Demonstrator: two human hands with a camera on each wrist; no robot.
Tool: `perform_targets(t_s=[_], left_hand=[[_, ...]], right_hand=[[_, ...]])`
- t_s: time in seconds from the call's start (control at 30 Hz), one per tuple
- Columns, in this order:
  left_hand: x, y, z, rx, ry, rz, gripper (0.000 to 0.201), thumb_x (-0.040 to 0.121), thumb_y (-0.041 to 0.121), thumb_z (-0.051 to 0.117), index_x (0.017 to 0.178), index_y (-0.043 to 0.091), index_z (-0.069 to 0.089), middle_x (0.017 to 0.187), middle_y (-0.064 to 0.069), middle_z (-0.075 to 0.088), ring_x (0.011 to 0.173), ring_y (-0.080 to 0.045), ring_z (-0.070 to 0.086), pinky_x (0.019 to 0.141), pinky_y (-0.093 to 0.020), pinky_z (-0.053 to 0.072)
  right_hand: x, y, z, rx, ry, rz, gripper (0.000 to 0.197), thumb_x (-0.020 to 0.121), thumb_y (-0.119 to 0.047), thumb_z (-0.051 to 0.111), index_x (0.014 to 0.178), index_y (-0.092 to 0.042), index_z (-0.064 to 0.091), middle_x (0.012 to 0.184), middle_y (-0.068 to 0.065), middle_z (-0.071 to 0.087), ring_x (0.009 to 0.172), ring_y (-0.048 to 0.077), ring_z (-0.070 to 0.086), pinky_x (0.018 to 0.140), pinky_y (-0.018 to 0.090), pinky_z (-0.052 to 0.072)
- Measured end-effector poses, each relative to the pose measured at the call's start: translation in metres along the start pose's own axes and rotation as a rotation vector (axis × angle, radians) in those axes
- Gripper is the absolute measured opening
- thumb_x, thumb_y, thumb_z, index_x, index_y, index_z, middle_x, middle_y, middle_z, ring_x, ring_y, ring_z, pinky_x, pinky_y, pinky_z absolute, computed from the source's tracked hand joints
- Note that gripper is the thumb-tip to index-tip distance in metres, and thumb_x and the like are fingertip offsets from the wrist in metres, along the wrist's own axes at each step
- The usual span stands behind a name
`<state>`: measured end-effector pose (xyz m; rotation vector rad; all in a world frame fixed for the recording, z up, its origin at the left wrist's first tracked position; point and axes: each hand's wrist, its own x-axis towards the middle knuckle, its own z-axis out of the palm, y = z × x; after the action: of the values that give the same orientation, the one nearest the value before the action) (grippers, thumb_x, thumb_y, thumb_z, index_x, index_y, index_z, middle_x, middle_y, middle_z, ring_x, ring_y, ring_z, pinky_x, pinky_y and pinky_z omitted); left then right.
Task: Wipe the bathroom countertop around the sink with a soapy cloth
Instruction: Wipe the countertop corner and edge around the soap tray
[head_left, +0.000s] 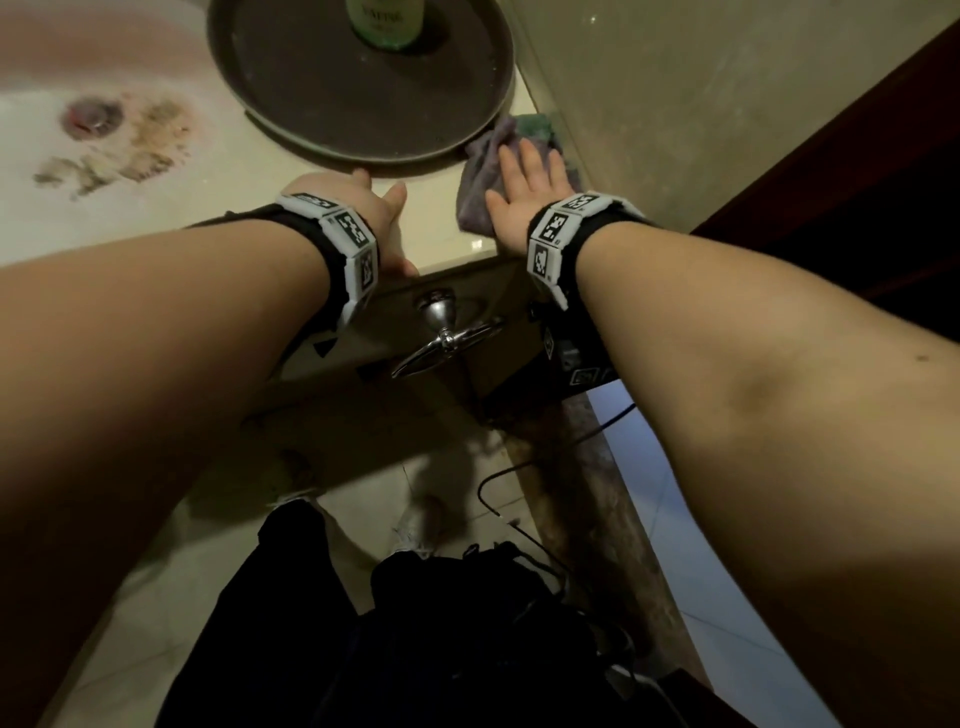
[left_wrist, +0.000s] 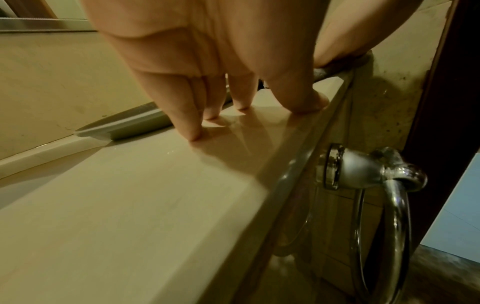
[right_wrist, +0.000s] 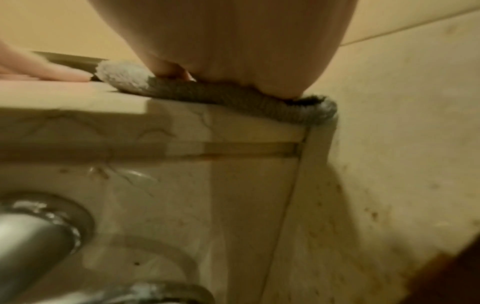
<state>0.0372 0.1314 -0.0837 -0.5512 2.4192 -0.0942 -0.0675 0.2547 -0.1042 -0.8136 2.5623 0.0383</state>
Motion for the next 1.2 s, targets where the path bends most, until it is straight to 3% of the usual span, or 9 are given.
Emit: perform_targets(t_s=[0.17,0.63,0.93,1.2], left_hand=[[0.005,0.0,0.003,0.006,-0.014,-0.012,0.096,0.079,0.069,0.05,0.151,0.03,0.001,0.16,-0.01,0.006,0.136,-0.039,0.036,0.098,-0.052,0.042],[-0.002,-0.006,0.004,0.014,0.043,0.045,0.093,0.078,0.071,0.05,0.15,0.031,0.008,0.159,-0.009,0.012,0.134,-0.037,0.04,0.1,-0.047,0.041],[-0.005,-0.006,0.0,0.025,0.018,0.041,0.095,0.079,0.068,0.051,0.151,0.03,0.004,0.16,-0.008,0.009,0.132,-0.036,0.044,0.096,-0.047,0.047],[-0.005,-0.007,-0.002,0.001,0.003,0.047,0.097,0.077,0.069,0.052,0.151,0.031,0.002,0.16,-0.006,0.01,0.136,-0.032,0.04,0.094,-0.043,0.048]], right_hand=[[-0.006,0.001,0.006,-0.023,0.012,-0.017,0.058,0.1,-0.038,0.021,0.152,-0.023,-0.002,0.161,-0.003,-0.008,0.148,0.026,-0.01,0.119,0.036,-0.003],[-0.055,-0.023,0.031,-0.056,-0.029,-0.077,0.062,0.1,-0.041,0.025,0.151,-0.025,-0.006,0.16,-0.003,-0.015,0.146,0.032,-0.018,0.119,0.043,-0.006],[-0.032,-0.003,0.015,-0.03,-0.042,0.021,0.057,0.101,-0.038,0.02,0.151,-0.027,-0.004,0.16,-0.006,-0.013,0.147,0.028,-0.013,0.119,0.041,-0.006],[0.006,-0.01,-0.002,0.031,-0.028,0.058,0.059,0.101,-0.034,0.027,0.152,-0.021,0.001,0.161,-0.001,-0.008,0.147,0.03,-0.011,0.118,0.041,-0.005]])
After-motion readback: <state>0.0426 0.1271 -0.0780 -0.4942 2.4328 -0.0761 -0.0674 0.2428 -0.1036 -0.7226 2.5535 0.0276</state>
